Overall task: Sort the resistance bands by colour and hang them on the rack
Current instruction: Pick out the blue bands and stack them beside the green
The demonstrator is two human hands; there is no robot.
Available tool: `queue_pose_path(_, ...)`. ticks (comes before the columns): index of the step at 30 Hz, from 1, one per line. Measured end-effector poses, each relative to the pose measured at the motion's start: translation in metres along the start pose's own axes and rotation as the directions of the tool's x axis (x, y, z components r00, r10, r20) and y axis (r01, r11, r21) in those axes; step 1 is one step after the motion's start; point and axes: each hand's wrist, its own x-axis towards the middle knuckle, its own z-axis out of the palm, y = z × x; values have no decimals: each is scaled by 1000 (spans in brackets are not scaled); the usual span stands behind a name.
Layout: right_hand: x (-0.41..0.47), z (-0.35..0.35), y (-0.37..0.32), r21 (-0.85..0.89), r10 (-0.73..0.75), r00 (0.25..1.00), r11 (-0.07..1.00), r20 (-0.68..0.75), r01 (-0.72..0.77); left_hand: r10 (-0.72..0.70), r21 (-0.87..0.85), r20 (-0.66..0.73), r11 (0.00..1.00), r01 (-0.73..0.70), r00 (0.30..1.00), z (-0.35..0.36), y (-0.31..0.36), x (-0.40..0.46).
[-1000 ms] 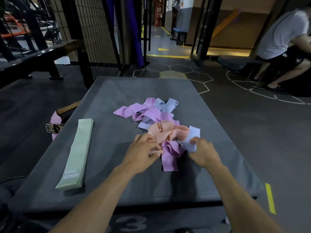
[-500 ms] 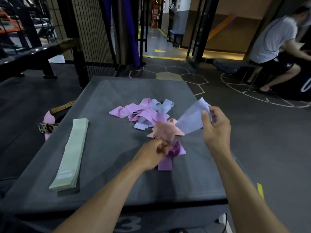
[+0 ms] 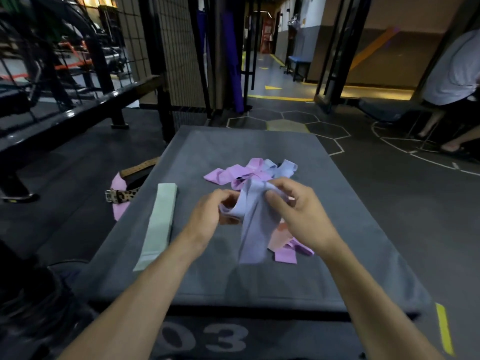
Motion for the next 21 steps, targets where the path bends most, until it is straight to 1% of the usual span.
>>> queue_pose_path(2, -3, 19, -6, -81, -46, 997, 995, 66, 52, -72, -69, 34, 995, 74, 997, -11, 8, -10)
queue_pose_path(4, -7, 32, -13, -97, -67, 993, 992, 93, 76, -137, -52, 96, 988, 142, 986, -28, 13, -15)
queue_pose_path(6, -8, 37, -19, -77, -83, 995, 993, 54, 87, -220, -21, 140, 974, 225, 965, -44, 15, -18)
queue_pose_path(9, -5, 36, -24, -44, -106, 994, 994, -40, 104, -345, 80, 127, 938, 337, 930, -58, 11, -24)
queue_pose_path(11, -5, 36, -26, -21, -115, 992, 993, -45, 114, -382, 27, 154, 924, 382, 911, -62, 12, -29)
queue_pose_path(13, -6, 41, -26, 6, -126, 992, 992, -17, 126, -325, -81, 148, 937, 339, 934, -66, 19, -32)
queue_pose_path(15, -6, 45, -23, 7, -139, 990, 990, 25, 139, -254, -147, 93, 953, 266, 963, -70, 21, -30)
queue_pose_path(16, -6, 46, -20, 1, -144, 987, 990, 69, 144, -226, -150, 55, 961, 232, 973, -71, 21, -28)
queue_pose_path(18, -6, 49, -15, -2, -124, 970, 992, 209, 127, -145, -116, -62, 984, 137, 988, -71, 20, -25)
queue_pose_path(19, -8, 51, -14, -5, -105, 955, 994, 278, 111, -81, -92, -115, 993, 70, 990, -72, 19, -22)
queue_pose_path(21, -11, 53, -14, 5, -50, 931, 999, 360, 52, 55, -35, -157, 998, -61, 986, -70, 24, -20)
